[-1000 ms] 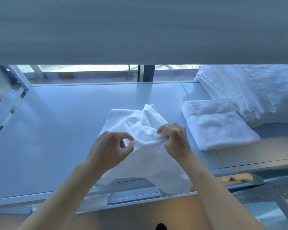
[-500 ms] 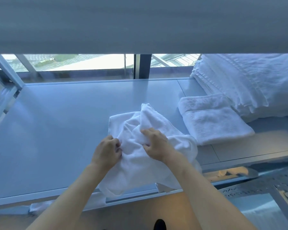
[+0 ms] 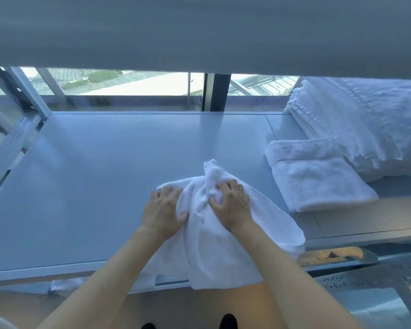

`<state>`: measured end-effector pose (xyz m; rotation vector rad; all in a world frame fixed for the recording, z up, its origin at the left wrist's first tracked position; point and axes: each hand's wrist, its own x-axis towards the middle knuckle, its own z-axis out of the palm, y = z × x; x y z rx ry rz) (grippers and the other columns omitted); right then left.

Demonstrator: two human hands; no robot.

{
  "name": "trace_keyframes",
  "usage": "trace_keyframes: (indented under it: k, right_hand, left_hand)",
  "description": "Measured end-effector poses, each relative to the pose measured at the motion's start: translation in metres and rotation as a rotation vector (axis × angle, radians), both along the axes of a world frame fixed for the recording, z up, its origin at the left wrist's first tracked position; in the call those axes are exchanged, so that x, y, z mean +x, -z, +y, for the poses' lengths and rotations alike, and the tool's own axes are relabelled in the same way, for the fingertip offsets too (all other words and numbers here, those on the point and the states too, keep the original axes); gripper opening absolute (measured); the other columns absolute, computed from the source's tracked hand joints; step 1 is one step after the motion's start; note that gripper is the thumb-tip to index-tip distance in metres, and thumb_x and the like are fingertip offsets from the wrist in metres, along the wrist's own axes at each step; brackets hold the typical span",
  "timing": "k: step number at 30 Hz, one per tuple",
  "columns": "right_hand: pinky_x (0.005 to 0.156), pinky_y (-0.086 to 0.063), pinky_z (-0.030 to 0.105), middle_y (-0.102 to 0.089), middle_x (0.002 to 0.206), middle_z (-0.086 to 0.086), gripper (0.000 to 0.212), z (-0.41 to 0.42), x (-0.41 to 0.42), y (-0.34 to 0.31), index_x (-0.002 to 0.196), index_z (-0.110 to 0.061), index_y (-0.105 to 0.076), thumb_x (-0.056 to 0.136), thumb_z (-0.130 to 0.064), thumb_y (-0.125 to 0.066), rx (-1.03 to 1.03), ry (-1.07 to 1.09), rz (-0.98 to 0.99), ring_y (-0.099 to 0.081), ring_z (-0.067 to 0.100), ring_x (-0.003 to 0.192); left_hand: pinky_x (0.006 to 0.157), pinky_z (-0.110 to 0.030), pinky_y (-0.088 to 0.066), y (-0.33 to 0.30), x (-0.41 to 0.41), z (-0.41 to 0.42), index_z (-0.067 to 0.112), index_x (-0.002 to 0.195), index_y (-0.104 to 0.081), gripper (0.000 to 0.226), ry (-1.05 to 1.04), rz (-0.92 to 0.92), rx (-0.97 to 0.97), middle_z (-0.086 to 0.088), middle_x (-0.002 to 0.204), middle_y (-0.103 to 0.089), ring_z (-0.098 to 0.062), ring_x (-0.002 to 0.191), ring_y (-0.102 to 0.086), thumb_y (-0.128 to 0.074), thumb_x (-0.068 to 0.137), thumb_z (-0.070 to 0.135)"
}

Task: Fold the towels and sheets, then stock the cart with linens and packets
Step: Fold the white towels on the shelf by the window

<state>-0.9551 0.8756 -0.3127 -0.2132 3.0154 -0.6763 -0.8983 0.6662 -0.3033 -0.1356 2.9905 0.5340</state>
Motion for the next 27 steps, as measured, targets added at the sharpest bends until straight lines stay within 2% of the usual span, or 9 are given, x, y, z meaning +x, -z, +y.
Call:
trace_keyframes:
  k: [4,6,11,13,15,17,20,23,27]
  right_hand:
    - [0.081,-0.046,0.036,-0.064,0.096,0.006,0.004,-0.005,-0.009,0.004,0.089,-0.012,-0.060,0.091,-0.016,-0.059,-0.177,-0.003,0.030,-0.060,0.030,0.094]
    - [0.071,-0.046,0.038,-0.063,0.082,0.008,0.012,-0.001,-0.014,-0.008,0.078,-0.012,-0.057,0.090,-0.009,-0.058,-0.199,0.022,0.106,-0.058,0.031,0.078]
    - [0.056,-0.043,0.031,-0.058,0.060,0.000,0.013,0.054,-0.029,-0.049,0.066,-0.011,-0.059,0.072,0.000,-0.058,-0.255,0.265,0.420,-0.052,0.025,0.057]
    - [0.066,-0.051,0.032,-0.064,0.073,-0.004,0.004,0.057,-0.018,-0.047,0.078,-0.016,-0.067,0.075,-0.013,-0.067,-0.205,0.161,0.262,-0.058,0.020,0.067]
    - [0.081,-0.049,0.031,-0.063,0.104,-0.004,0.035,0.040,0.000,-0.032,0.110,-0.018,-0.067,0.078,-0.032,-0.074,-0.126,-0.008,-0.005,-0.060,0.018,0.093]
    - [0.088,-0.048,0.034,-0.055,0.116,-0.002,0.048,0.019,0.014,-0.013,0.123,-0.018,-0.060,0.080,-0.038,-0.070,-0.032,-0.078,-0.104,-0.053,0.021,0.110]
    - [0.081,-0.049,0.036,-0.055,0.107,-0.001,0.032,-0.001,0.019,0.003,0.110,-0.015,-0.061,0.083,-0.030,-0.064,-0.056,-0.027,-0.001,-0.052,0.024,0.102]
    - [0.067,-0.047,0.035,-0.054,0.095,-0.002,0.018,-0.007,0.019,0.008,0.097,-0.013,-0.058,0.081,-0.019,-0.061,-0.094,-0.006,0.088,-0.055,0.025,0.087]
    - [0.057,-0.044,0.035,-0.052,0.089,-0.001,0.013,-0.006,0.017,0.004,0.090,-0.012,-0.056,0.079,-0.008,-0.063,-0.105,-0.040,0.189,-0.053,0.025,0.073]
  left_hand:
    - [0.074,-0.034,-0.044,0.005,-0.025,0.006,0.018,0.110,-0.062,0.029,-0.069,0.020,0.094,-0.002,0.110,-0.053,-0.030,0.103,-0.058,-0.065,0.088,0.036]
    - [0.065,-0.033,-0.037,0.002,-0.030,0.004,0.010,0.088,-0.058,0.014,-0.045,0.087,0.128,-0.005,0.091,-0.053,-0.036,0.086,-0.062,-0.064,0.087,0.023]
    - [0.059,-0.031,-0.034,-0.010,-0.020,-0.053,0.016,0.074,-0.050,0.024,-0.237,0.445,0.166,0.000,0.078,-0.046,-0.028,0.061,-0.047,-0.073,0.080,0.014]
    - [0.059,-0.032,-0.036,-0.008,-0.010,-0.063,0.015,0.078,-0.052,0.023,-0.292,0.475,0.152,-0.001,0.081,-0.046,-0.027,0.062,-0.045,-0.074,0.080,0.012]
    - [0.063,-0.040,-0.045,0.001,-0.003,-0.053,0.011,0.088,-0.059,0.015,-0.279,0.292,0.082,-0.010,0.092,-0.052,-0.035,0.078,-0.056,-0.072,0.086,0.017]
    - [0.077,-0.049,-0.051,0.008,0.002,-0.040,0.008,0.109,-0.062,0.032,-0.285,0.117,-0.048,-0.016,0.112,-0.053,-0.041,0.104,-0.054,-0.072,0.089,0.031]
    - [0.088,-0.054,-0.049,-0.001,0.001,-0.030,0.017,0.126,-0.060,0.056,-0.168,0.283,-0.035,-0.013,0.133,-0.052,-0.040,0.123,-0.047,-0.077,0.080,0.043]
    - [0.093,-0.051,-0.049,-0.001,-0.003,-0.021,0.023,0.123,-0.065,0.049,0.041,0.347,0.011,-0.003,0.133,-0.058,-0.035,0.131,-0.047,-0.071,0.080,0.046]
    - [0.079,-0.044,-0.051,0.009,-0.012,-0.022,0.019,0.110,-0.072,0.030,0.018,0.206,0.038,-0.003,0.106,-0.065,-0.034,0.107,-0.055,-0.075,0.084,0.035]
